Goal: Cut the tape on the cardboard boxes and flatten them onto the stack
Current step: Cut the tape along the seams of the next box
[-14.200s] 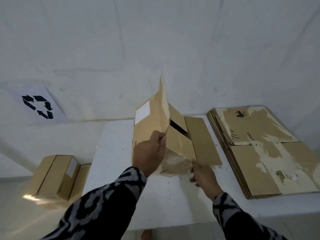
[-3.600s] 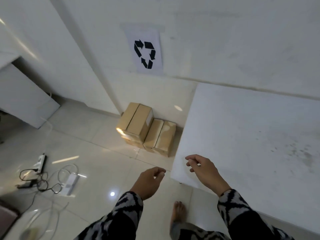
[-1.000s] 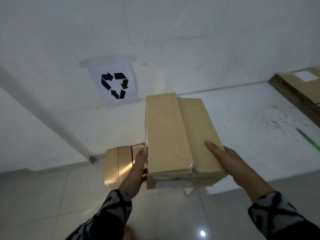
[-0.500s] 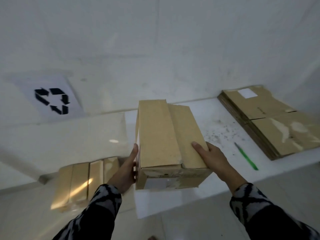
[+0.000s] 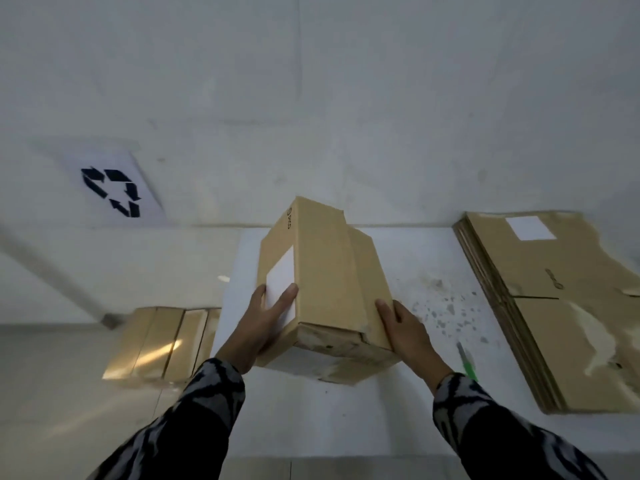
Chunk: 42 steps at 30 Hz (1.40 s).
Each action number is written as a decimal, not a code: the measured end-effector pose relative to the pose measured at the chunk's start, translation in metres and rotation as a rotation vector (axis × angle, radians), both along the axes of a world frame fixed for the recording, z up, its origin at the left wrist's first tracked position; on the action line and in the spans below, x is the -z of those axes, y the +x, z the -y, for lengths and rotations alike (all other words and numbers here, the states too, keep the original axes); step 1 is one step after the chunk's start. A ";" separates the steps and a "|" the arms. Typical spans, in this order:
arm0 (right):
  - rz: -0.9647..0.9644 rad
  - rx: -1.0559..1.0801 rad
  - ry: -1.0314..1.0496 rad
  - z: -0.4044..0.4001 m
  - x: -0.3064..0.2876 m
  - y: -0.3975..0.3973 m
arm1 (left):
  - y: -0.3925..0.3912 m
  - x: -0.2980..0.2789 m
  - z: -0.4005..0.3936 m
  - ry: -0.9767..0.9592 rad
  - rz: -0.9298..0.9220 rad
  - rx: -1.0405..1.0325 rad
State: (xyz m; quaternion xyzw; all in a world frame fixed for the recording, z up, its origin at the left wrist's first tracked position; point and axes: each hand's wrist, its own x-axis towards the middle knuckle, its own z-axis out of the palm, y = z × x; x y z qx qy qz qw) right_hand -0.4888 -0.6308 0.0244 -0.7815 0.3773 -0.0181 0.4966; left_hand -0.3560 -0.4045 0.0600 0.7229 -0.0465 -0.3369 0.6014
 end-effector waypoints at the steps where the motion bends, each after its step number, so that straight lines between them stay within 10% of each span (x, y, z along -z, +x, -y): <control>1: -0.007 -0.044 0.024 0.006 0.003 0.002 | -0.003 -0.004 0.005 0.048 0.039 -0.043; 6: -0.124 -0.070 0.021 0.025 0.019 0.016 | -0.014 -0.016 0.029 0.309 0.171 -0.152; 10: 0.218 -0.017 -0.057 0.012 -0.033 0.019 | -0.017 -0.019 0.048 0.462 0.182 -0.146; 14: 0.145 -0.243 0.218 0.000 -0.065 0.020 | -0.017 -0.023 0.064 0.403 0.191 -0.106; 26: 0.215 0.202 0.751 0.061 0.014 -0.025 | -0.062 -0.042 0.155 0.552 0.812 0.404; 35: -0.150 0.288 -0.105 0.112 0.070 -0.091 | -0.100 0.048 0.179 0.804 1.044 0.817; 42: -0.618 0.051 -0.160 0.112 0.096 -0.144 | -0.104 0.050 0.189 0.778 0.947 0.830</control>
